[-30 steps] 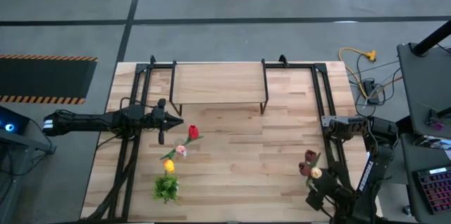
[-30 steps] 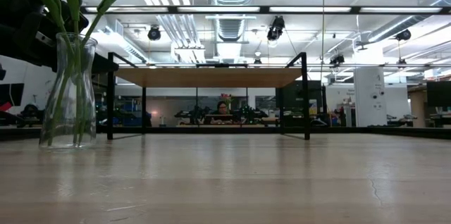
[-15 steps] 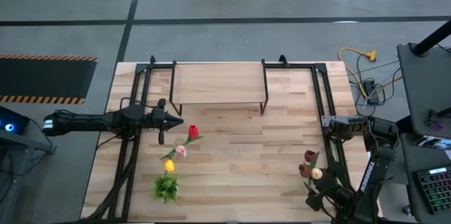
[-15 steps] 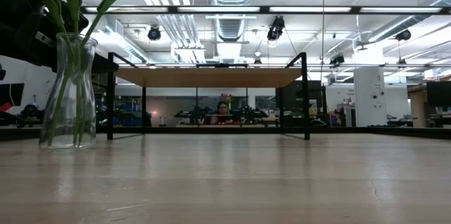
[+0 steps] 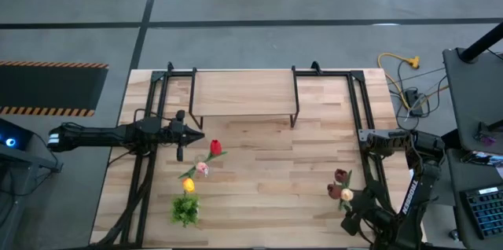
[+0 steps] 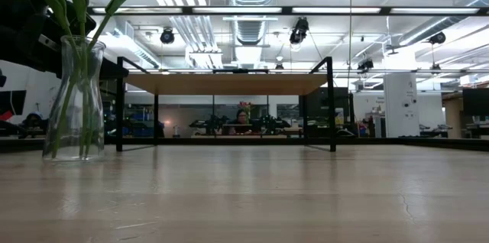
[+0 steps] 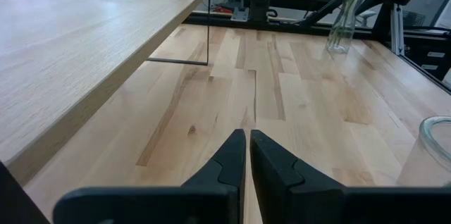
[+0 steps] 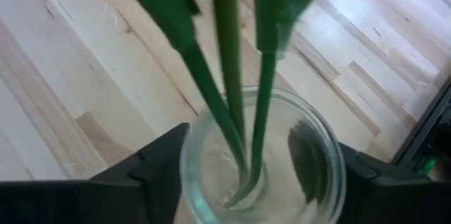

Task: Pick and place flowers into a vace then onto a shelf
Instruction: Put the right transparent flower vase with the flowers on the shelf

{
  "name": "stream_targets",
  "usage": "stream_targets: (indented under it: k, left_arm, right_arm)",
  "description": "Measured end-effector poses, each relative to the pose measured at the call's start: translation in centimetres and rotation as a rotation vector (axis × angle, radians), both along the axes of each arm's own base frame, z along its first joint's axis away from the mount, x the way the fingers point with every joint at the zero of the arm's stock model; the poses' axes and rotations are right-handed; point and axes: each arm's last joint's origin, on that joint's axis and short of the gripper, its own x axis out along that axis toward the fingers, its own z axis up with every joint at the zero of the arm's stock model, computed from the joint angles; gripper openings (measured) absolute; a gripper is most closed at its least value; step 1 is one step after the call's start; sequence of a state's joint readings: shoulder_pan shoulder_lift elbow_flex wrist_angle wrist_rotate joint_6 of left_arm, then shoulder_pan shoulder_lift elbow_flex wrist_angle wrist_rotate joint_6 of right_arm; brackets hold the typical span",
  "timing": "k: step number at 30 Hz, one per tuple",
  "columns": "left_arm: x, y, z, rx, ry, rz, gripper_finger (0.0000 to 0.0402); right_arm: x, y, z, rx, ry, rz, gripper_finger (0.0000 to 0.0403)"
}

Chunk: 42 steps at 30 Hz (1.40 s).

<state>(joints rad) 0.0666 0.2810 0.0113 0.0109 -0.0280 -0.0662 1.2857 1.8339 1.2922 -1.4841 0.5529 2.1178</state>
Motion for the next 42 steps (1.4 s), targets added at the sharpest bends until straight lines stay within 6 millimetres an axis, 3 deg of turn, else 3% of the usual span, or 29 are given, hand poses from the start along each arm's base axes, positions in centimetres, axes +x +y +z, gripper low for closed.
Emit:
stream_targets:
  k: [5,12,20,30,36,42]
  left_arm:
    - [0.0,0.0,0.0,0.000,0.000,0.000,0.0005]
    - [0.0,0.0,0.0,0.000,0.000,0.000,0.0005]
    - [0.0,0.0,0.0,0.000,0.000,0.000,0.0005]
    - [0.0,0.0,0.0,0.000,-0.001,0.000,0.0005]
    - [0.0,0.0,0.0,0.000,-0.001,0.001,0.0005]
    - [0.0,0.0,0.0,0.000,-0.001,0.001,0.0005]
  right_arm:
    - [0.0,0.0,0.0,0.001,0.002,-0.004,0.0172]
    - [0.0,0.0,0.0,0.005,-0.016,-0.006,0.0170]
    - [1.8,-0.5,1.1,-0.073,-0.246,0.100,0.0170]
    - [9.1,-4.5,2.6,-0.199,-0.249,0.077,0.0170]
    - [13.5,-7.9,5.3,-0.109,-0.371,-0.006,0.0170]
    - [17.9,-11.6,8.4,-0.111,-0.430,0.043,0.0170]
